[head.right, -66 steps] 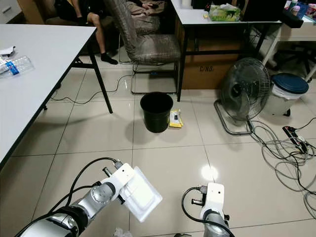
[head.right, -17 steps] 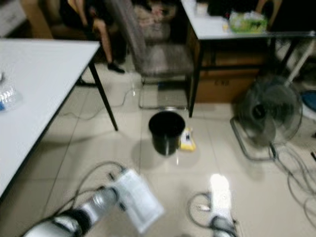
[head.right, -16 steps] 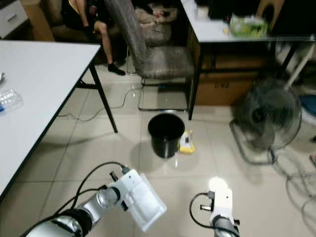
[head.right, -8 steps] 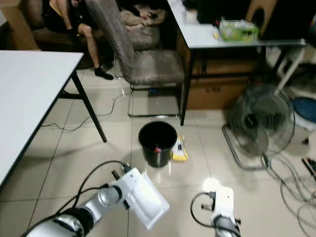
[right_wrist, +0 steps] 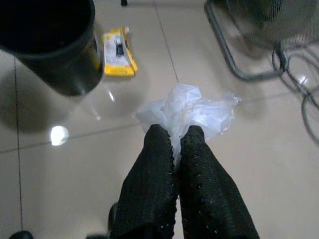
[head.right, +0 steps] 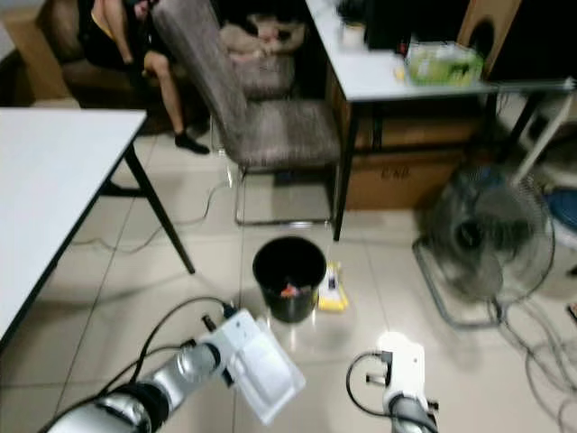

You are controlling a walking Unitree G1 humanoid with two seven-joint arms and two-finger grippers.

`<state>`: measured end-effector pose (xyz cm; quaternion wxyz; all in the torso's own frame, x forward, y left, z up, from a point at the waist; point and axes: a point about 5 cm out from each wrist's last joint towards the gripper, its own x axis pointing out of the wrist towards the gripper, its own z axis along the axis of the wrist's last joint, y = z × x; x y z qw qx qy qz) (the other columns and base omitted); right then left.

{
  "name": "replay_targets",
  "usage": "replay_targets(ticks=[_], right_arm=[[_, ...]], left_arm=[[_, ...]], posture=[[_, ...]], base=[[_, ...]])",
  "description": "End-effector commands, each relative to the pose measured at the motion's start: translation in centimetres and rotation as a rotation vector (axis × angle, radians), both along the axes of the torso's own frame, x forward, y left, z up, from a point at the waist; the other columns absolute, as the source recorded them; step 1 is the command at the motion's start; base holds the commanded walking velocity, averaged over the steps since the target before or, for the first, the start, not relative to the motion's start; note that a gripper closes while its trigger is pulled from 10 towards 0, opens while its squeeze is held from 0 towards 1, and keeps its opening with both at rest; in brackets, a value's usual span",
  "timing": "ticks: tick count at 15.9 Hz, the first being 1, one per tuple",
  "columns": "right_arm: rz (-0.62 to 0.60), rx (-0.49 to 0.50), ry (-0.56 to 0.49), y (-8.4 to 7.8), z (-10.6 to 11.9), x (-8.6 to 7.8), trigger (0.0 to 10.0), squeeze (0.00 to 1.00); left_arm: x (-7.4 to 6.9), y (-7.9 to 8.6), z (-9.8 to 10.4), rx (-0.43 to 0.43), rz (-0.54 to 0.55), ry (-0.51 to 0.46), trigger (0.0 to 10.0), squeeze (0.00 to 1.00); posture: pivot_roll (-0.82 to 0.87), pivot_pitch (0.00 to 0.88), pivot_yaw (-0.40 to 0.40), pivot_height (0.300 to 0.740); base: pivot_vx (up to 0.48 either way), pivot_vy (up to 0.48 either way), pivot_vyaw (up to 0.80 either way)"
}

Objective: Picking trash to rubbish bin

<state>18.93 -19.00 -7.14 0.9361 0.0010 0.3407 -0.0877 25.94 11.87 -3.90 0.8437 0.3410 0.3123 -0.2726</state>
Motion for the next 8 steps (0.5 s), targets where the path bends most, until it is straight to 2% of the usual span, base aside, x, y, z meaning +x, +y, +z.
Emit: replay_targets(ticks=[1,8], right_arm=[[0.019,0.021,0.010,1.12,-0.23,-0.14,10.0,0.00],[0.028,0.016,0.000,1.31,-0.11,0.03,10.0,0.00]], left_arm=[[-0.01,1.15,-0.09,0.030,0.015,0.007,10.0,0.00],[-0.08,1.18,-0.15,0.030,0.019,0.011,10.0,0.00]], posture=[[0.02,0.071,0.011,0.740],[0.02,0.072,0.011,0.740]], base=[[0.360,0.000,0.00],[0.336,0.000,0.00]])
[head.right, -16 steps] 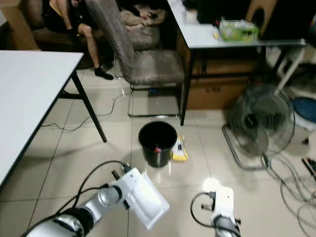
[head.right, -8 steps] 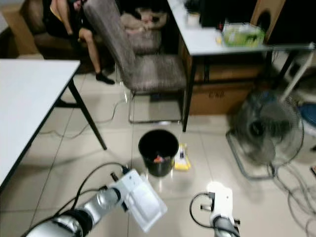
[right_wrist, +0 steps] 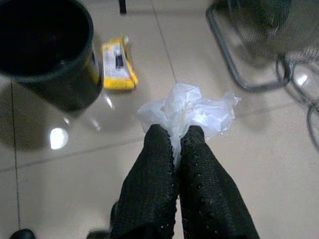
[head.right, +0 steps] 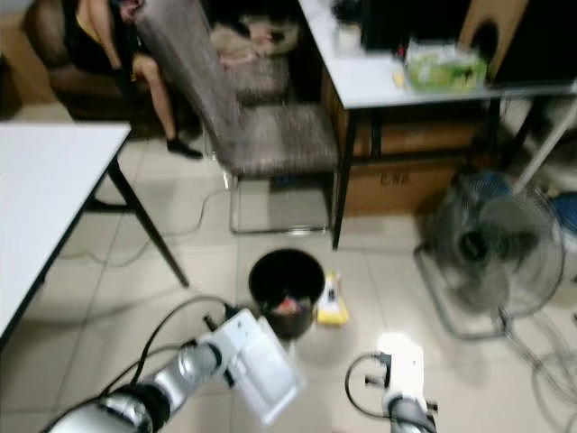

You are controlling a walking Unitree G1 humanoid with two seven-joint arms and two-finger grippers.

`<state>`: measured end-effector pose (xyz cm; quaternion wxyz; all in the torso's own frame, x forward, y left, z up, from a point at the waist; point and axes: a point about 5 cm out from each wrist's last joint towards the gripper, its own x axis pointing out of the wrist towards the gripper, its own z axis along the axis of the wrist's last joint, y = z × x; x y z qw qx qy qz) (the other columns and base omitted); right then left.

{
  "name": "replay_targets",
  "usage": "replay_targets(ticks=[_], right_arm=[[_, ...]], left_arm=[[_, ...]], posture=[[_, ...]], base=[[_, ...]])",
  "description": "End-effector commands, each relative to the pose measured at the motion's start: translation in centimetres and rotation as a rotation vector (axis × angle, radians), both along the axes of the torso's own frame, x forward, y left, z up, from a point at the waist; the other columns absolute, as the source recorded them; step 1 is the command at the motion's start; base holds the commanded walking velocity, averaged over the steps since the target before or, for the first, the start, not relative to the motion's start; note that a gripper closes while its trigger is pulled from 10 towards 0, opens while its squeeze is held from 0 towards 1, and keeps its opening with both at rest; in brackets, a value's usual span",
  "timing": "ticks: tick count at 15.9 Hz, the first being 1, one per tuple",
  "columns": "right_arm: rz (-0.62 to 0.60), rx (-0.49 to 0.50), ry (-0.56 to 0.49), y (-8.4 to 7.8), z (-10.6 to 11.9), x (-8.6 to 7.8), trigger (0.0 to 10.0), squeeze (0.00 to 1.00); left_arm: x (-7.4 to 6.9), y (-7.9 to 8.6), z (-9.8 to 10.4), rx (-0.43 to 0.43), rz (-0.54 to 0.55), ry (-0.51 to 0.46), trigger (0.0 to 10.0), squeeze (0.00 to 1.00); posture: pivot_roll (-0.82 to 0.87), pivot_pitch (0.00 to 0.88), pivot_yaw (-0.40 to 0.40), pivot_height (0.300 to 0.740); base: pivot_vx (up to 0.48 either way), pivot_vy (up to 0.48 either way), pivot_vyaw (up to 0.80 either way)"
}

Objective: Picking trash to rubbish bin

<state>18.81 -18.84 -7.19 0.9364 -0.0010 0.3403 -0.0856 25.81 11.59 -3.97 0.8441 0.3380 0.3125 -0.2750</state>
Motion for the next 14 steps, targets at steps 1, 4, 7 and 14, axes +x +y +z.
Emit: replay_targets(ticks=[1,4,7,14], right_arm=[[0.024,0.018,0.000,1.18,-0.06,0.15,10.0,0.00],[0.025,0.017,0.001,1.21,-0.12,0.01,10.0,0.00],[0.028,0.016,0.001,1.23,-0.12,-0.01,10.0,0.00],[0.046,0.013,0.002,1.56,-0.17,-0.07,10.0,0.00]], left_arm=[[0.02,1.48,-0.09,0.038,0.021,0.008,10.0,0.00],[-0.02,1.52,-0.13,0.041,0.020,0.009,10.0,0.00],[0.01,1.50,-0.10,0.041,0.019,0.008,10.0,0.00],[0.02,1.75,-0.11,0.051,0.017,0.008,10.0,0.00]], posture=[[0.02,0.072,0.011,0.740],[0.02,0.074,0.012,0.740],[0.02,0.075,0.014,0.740],[0.02,0.079,0.014,0.740]], base=[[0.330,0.000,0.00],[0.329,0.000,0.00],[0.330,0.000,0.00],[0.328,0.000,0.00]])
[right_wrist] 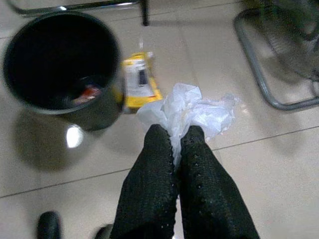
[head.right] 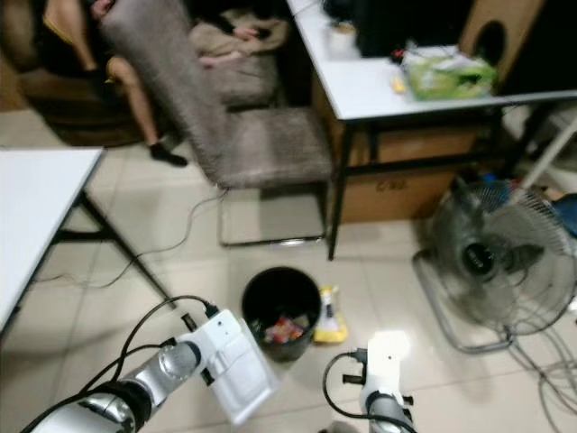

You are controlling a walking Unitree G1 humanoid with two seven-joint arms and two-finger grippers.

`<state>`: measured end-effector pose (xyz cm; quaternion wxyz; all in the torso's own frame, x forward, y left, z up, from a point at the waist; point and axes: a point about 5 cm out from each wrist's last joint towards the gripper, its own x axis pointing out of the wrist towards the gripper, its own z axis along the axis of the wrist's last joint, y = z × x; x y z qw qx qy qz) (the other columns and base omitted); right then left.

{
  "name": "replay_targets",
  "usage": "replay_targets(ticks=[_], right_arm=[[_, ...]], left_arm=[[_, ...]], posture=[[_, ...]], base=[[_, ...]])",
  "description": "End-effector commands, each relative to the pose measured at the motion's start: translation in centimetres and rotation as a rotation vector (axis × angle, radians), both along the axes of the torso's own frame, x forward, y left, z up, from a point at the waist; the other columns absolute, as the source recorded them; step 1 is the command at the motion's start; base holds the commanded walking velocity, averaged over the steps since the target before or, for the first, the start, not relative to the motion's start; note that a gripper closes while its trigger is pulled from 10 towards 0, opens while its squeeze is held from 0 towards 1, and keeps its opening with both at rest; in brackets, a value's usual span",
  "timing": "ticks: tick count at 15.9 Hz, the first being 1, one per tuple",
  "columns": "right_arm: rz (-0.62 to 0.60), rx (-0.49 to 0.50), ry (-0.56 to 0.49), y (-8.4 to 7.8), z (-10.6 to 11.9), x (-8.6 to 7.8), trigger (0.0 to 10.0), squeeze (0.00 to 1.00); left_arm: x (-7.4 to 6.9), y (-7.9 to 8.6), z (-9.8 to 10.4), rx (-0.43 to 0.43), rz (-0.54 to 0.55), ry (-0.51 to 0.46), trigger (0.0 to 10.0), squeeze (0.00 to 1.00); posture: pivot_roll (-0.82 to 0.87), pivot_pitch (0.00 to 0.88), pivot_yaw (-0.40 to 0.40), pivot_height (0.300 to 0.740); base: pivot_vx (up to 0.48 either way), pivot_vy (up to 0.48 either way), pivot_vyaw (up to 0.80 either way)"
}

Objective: Picking trash to rubbish bin

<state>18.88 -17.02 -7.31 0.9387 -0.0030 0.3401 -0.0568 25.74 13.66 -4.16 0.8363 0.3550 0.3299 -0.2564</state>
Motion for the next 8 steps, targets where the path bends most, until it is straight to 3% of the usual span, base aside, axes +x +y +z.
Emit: replay_targets(ticks=[1,8], right_arm=[[-0.009,-0.004,0.004,-0.30,-0.06,-0.15,10.0,0.00],[0.003,-0.011,0.013,-0.35,-0.19,-0.42,10.0,0.00]], left_arm=[[0.07,-0.30,0.07,-0.003,-0.011,-0.004,10.0,0.00],[-0.02,-0.31,0.00,0.000,-0.015,-0.002,10.0,0.00]], posture=[[0.02,0.079,0.014,0.740],[0.02,0.082,0.014,0.740]], base=[[0.326,0.000,0.00],[0.328,0.000,0.00]])
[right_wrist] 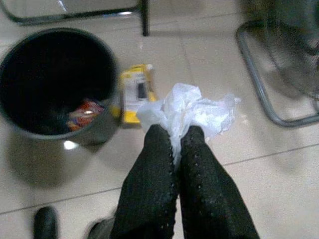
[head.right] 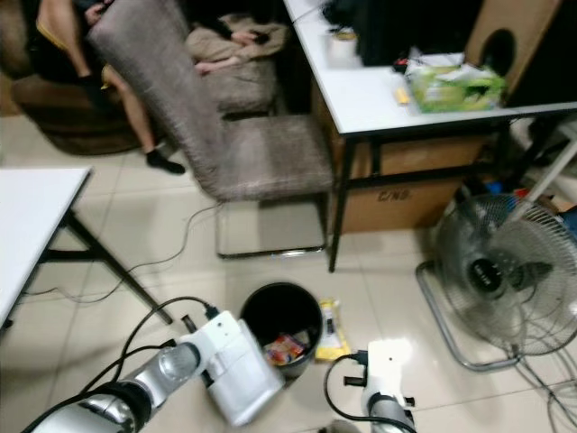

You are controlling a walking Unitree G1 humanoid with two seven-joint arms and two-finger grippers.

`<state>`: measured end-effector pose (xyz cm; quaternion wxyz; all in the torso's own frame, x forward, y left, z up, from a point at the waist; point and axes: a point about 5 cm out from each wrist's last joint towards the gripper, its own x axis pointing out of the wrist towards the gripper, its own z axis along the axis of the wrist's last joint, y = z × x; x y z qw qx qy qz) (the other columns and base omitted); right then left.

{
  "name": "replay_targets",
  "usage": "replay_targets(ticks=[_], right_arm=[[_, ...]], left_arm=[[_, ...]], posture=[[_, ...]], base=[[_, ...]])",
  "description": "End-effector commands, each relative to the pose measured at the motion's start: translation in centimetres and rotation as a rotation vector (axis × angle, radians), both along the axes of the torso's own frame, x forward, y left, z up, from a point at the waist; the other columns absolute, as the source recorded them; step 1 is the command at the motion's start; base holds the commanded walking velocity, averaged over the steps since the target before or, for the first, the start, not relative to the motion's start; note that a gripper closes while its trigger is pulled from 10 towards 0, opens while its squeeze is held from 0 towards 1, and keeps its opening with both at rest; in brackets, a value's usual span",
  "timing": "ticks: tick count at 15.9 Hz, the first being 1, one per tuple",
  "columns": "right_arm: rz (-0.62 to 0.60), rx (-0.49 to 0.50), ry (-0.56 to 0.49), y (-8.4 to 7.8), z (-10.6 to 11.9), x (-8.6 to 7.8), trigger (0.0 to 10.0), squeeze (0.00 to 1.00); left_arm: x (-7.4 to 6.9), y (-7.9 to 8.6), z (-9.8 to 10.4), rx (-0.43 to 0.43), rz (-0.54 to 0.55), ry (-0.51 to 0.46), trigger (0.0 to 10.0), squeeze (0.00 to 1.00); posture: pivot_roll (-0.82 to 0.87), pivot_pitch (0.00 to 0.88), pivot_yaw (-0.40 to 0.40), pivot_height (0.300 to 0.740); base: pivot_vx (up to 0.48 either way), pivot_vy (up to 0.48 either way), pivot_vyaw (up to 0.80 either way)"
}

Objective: Picking trash to rubbish bin

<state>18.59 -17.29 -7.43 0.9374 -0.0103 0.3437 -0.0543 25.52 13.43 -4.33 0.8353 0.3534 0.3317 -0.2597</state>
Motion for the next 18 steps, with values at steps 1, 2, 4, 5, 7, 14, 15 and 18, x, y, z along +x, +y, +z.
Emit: replay_targets(ticks=[1,2,4,5,7,14,15,18], right_arm=[[-0.007,0.001,0.007,-0.1,-0.1,-0.2,10.0,0.00],[-0.006,0.003,0.010,0.0,-0.2,-0.3,10.0,0.00],[-0.003,0.005,0.012,0.3,-0.2,-0.4,10.0,0.00],[-0.003,0.005,0.013,0.3,-0.2,-0.4,10.0,0.00],[-0.003,0.006,0.011,0.3,-0.2,-0.3,10.0,0.00],[-0.014,0.019,-0.011,1.4,-0.1,-0.4,10.0,0.00],[-0.019,0.024,-0.014,1.6,-0.1,-0.4,10.0,0.00],[-0.046,0.041,-0.018,1.9,-0.1,-0.3,10.0,0.00]], left_arm=[[0.2,-0.1,0.2,0.003,-0.011,-0.009,10.0,0.00],[0.2,0.0,0.1,0.004,-0.012,-0.008,10.0,0.00],[0.1,0.1,0.1,0.006,-0.011,-0.007,10.0,0.00],[0.1,0.0,0.1,0.006,-0.011,-0.006,10.0,0.00],[0.1,0.1,0.1,0.006,-0.013,-0.005,10.0,0.00],[0.1,0.8,0.1,0.043,-0.020,-0.012,10.0,0.00],[0.1,1.0,0.1,0.046,-0.017,-0.016,10.0,0.00],[1.6,2.1,1.3,-0.050,0.130,-0.073,10.0,0.00]], posture=[[0.02,0.082,0.014,0.740],[0.02,0.085,0.015,0.740],[0.02,0.086,0.017,0.740],[0.02,0.086,0.017,0.740],[0.02,0.088,0.017,0.740],[0.02,0.136,0.040,0.740],[0.02,0.143,0.042,0.740],[0.04,0.191,0.055,0.740]], base=[[0.326,0.000,0.00],[0.326,0.000,0.00],[0.328,0.000,0.00],[0.326,0.000,0.00],[0.330,0.000,0.00],[0.000,0.000,0.00],[0.000,0.000,0.00],[0.000,0.000,0.00]])
